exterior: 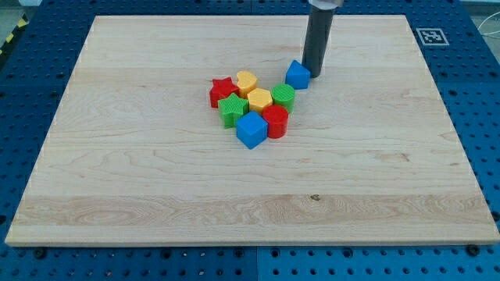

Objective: Move the blue triangle above yellow hexagon

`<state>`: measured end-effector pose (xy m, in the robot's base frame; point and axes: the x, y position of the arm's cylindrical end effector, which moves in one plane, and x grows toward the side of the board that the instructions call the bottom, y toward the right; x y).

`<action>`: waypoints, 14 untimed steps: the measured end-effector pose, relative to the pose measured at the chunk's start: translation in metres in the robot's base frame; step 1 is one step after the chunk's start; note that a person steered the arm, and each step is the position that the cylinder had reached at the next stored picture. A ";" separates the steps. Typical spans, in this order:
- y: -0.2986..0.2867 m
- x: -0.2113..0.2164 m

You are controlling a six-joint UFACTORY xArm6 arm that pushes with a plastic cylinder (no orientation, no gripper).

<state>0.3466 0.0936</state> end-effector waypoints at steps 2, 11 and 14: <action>-0.014 -0.011; -0.003 0.040; -0.003 0.033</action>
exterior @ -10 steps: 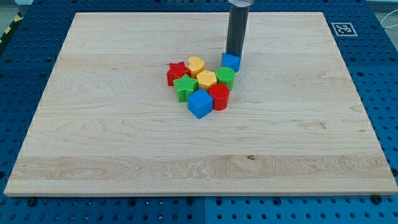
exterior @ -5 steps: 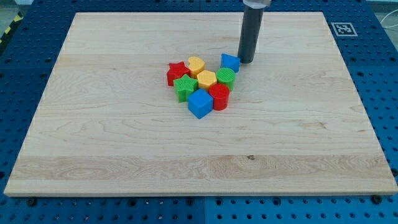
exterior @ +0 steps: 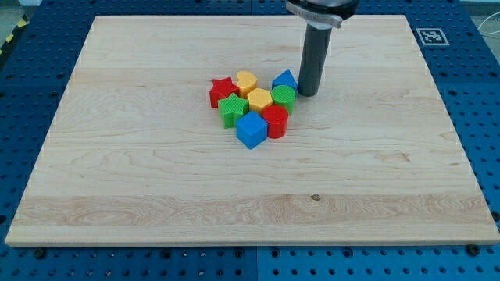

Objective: Move the blue triangle above yellow hexagon

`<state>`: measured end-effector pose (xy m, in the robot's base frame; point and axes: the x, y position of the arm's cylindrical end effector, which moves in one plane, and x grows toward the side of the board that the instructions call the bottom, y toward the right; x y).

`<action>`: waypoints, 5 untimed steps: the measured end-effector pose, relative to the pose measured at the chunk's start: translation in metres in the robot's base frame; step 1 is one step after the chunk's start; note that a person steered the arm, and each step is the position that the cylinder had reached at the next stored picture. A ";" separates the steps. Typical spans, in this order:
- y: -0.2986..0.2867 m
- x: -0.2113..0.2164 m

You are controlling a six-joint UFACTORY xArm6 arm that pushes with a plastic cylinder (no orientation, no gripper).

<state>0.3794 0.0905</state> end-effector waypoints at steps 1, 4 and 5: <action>0.002 -0.022; 0.001 -0.029; 0.001 -0.026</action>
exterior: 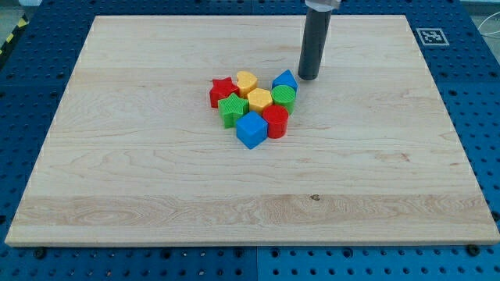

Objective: Move the blue triangle above yellow hexagon

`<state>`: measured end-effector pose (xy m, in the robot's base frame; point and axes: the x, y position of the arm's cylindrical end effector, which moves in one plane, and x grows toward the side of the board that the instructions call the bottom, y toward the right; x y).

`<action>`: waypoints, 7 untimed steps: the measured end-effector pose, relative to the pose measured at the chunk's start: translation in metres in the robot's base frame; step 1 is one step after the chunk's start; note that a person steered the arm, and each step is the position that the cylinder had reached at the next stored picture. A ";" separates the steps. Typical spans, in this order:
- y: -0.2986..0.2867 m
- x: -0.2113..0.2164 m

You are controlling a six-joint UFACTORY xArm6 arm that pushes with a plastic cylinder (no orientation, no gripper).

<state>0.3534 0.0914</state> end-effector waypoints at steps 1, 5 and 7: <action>0.000 0.012; -0.052 0.024; -0.053 -0.020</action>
